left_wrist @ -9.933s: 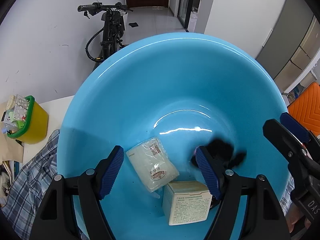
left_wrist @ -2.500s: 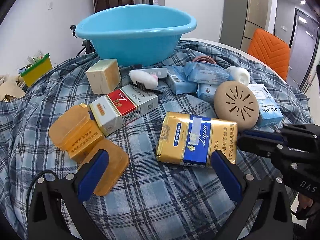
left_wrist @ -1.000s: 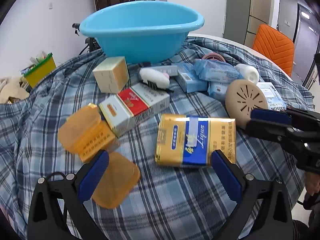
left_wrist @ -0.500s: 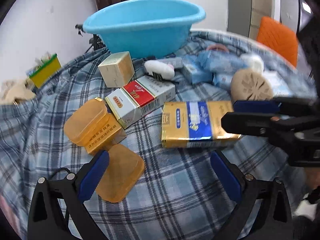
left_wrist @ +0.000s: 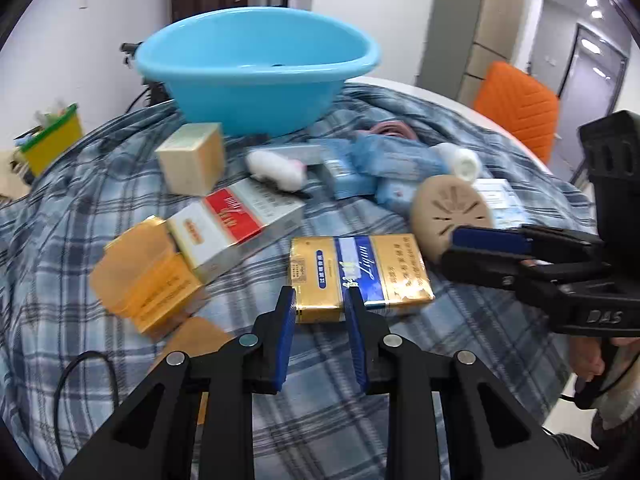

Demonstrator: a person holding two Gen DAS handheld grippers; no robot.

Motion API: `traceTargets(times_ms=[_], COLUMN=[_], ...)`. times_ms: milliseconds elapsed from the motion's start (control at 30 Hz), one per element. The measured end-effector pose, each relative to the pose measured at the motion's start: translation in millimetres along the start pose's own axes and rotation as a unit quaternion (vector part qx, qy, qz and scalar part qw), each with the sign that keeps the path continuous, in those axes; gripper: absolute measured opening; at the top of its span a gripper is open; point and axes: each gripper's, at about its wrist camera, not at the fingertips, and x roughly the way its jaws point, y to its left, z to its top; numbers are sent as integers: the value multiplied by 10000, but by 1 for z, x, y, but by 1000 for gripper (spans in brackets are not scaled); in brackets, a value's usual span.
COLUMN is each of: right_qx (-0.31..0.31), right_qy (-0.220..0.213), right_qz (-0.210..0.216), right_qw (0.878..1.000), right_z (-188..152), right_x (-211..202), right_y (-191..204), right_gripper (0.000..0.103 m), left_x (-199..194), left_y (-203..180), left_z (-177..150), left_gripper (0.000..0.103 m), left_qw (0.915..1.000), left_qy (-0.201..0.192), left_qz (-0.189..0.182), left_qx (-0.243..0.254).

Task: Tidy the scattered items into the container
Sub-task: 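Close the right tool on the gold Liqun cigarette pack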

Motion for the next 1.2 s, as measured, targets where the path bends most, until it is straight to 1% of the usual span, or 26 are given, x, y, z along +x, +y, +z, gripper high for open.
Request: traceTargets(times_ms=[33, 67, 100, 267, 333, 433, 500, 567, 600, 633, 700, 833, 933, 1000, 1100, 1200], right_qx=[3, 1, -6, -55, -49, -41, -60, -128, -173, -226, -376, -700, -714, -613, -562, -581], right_qy=[1, 5, 7, -1, -15, -39, -55, -59, -52, -40, -1, 113, 208, 189, 143, 81], right_qz=[3, 9, 13, -16, -25, -28, -11, 50, 93, 137, 190, 123, 7, 63, 66, 6], right_qw=[10000, 10000, 10000, 10000, 10000, 10000, 10000, 9999, 9998, 9996, 9991, 9974, 9972, 9979, 9983, 9983], right_z=[0, 0, 0, -1, -1, -1, 0, 0, 1, 2, 3, 10, 13, 14, 14, 15], right_x=[0, 0, 0, 0, -1, -4, -6, -6, -4, -3, 2, 11, 18, 18, 17, 16], right_y=[0, 0, -1, 3, 3, 2, 2, 5, 6, 7, 11, 17, 13, 10, 9, 9], right_gripper=[43, 43, 43, 43, 43, 43, 43, 43, 43, 43, 43, 43, 43, 43, 43, 43], left_x=[0, 0, 1, 6, 10, 7, 5, 8, 11, 11, 10, 10, 8, 5, -1, -2], left_y=[-1, -2, -3, -6, -7, -10, -9, -7, -6, -5, -3, -3, -4, 0, 4, 2], left_z=[0, 2, 3, 7, 3, -4, -9, -17, -20, -23, -22, -21, -20, -16, -5, 10], left_gripper=[27, 24, 15, 9, 8, 8, 7, 7, 6, 6, 6, 6, 6, 6, 6, 6], left_qw=[10000, 10000, 9999, 9998, 9997, 9996, 9994, 9987, 9987, 9990, 9989, 9989, 9990, 9994, 9996, 9998], left_qy=[0, -4, -13, 72, 170, 201, 260, 442, 450, 387, 408, 415, 395, 311, 120, -21], left_qz=[-60, -90, -110, -178, -155, -127, -170, -243, -236, -206, -239, -225, -197, -162, -175, -200], left_qx=[-15, -28, -29, 31, 72, 176, 161, 106, 78, 51, -32, -24, -14, -80, -164, -88])
